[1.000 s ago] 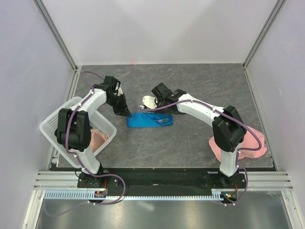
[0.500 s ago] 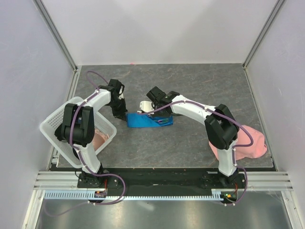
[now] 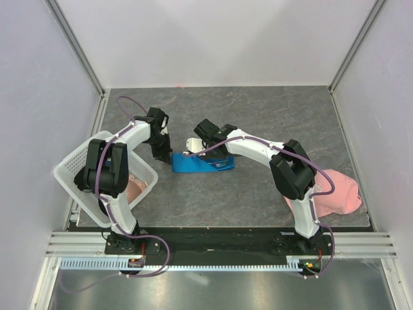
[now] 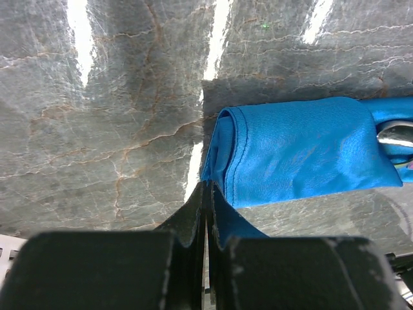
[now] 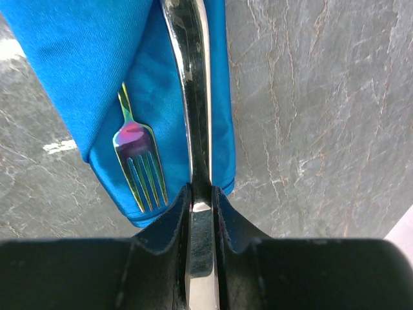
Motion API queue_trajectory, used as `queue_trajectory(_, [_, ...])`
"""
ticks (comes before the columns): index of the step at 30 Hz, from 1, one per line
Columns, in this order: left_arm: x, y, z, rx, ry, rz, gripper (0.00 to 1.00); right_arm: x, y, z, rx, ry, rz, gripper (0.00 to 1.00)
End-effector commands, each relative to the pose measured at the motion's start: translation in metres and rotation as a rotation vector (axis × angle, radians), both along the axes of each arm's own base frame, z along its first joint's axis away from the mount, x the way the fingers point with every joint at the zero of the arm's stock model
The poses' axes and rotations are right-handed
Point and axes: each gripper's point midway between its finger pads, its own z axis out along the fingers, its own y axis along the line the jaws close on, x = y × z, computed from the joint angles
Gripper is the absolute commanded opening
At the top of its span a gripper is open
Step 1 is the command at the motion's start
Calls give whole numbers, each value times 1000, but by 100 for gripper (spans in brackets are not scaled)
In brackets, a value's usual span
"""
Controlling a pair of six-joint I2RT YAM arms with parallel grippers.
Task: Fold the napkin into a case and place the utensils inside
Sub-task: Insert the knife into the folded napkin.
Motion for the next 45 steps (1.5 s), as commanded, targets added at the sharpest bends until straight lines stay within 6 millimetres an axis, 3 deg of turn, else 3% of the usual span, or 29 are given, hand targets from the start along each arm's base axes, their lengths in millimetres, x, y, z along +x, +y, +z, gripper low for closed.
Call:
queue_trajectory(1, [12, -6, 29, -29, -96, -38, 2, 8, -10, 16, -14, -61, -21, 0])
queue_trajectory(4, [13, -13, 37, -69, -104, -30, 2, 7, -16, 17, -18, -61, -23, 0])
queue_trajectory(7, [13, -17, 29, -87, -77, -34, 2, 5, -16, 14, -17, -53, -17, 0])
queue_trajectory(15, [14, -12, 2, -43, -23, -41, 2, 9, 7, 13, 23, -45, 7, 0])
queue_trajectory(24, [11, -8, -11, -17, -4, -49, 2, 8, 31, 5, 46, -28, 47, 0])
queue_trajectory(45, [6, -7, -16, 6, -2, -62, 2, 11, 69, -4, 133, -20, 87, 0])
